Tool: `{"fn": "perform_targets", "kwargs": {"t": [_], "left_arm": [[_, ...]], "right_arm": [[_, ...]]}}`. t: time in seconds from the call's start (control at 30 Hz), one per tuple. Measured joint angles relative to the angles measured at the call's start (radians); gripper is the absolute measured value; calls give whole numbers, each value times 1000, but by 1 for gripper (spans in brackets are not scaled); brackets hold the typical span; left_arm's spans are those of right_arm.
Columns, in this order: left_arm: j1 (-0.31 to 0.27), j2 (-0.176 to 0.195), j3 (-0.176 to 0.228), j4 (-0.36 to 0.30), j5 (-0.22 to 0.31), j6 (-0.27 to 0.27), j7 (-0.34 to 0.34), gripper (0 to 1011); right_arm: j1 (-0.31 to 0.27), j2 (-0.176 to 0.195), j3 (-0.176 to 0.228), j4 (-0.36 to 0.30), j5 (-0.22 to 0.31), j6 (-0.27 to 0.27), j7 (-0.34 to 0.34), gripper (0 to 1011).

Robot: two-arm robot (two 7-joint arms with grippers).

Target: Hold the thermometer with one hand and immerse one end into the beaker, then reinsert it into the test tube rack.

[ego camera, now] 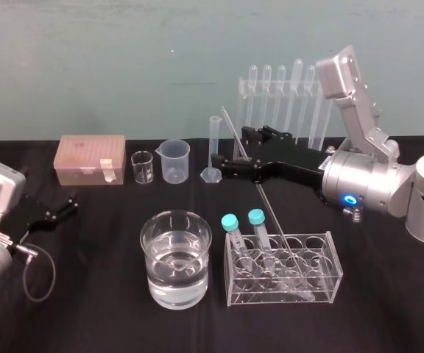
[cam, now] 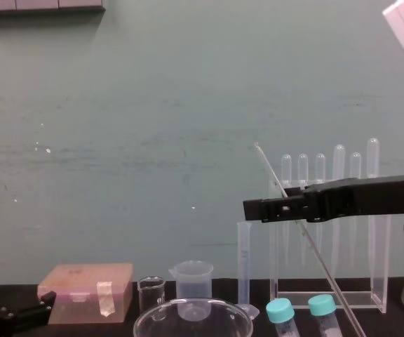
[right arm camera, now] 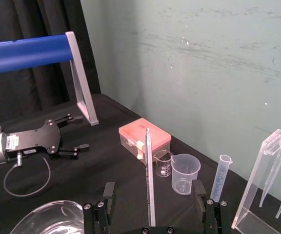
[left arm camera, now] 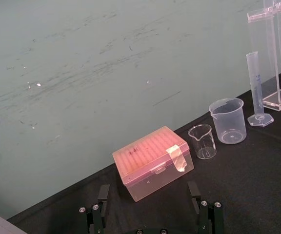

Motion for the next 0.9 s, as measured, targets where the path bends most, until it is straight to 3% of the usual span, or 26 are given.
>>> {"fn": "perform_targets", "kwargs": {"t": [0.43,0.6,0.9], "left_arm": [[0,0,0,0,0,0,0,1008],[0,0,0,0,0,0,0,1008],[0,0,0,0,0,0,0,1008]], "right_arm": [[1,-4,-2,3,-10,1,-3,1000],[1,-3,-1,2,-8,0,-3,908],[0,-2,0,1,-7,0,-2,633]]}}
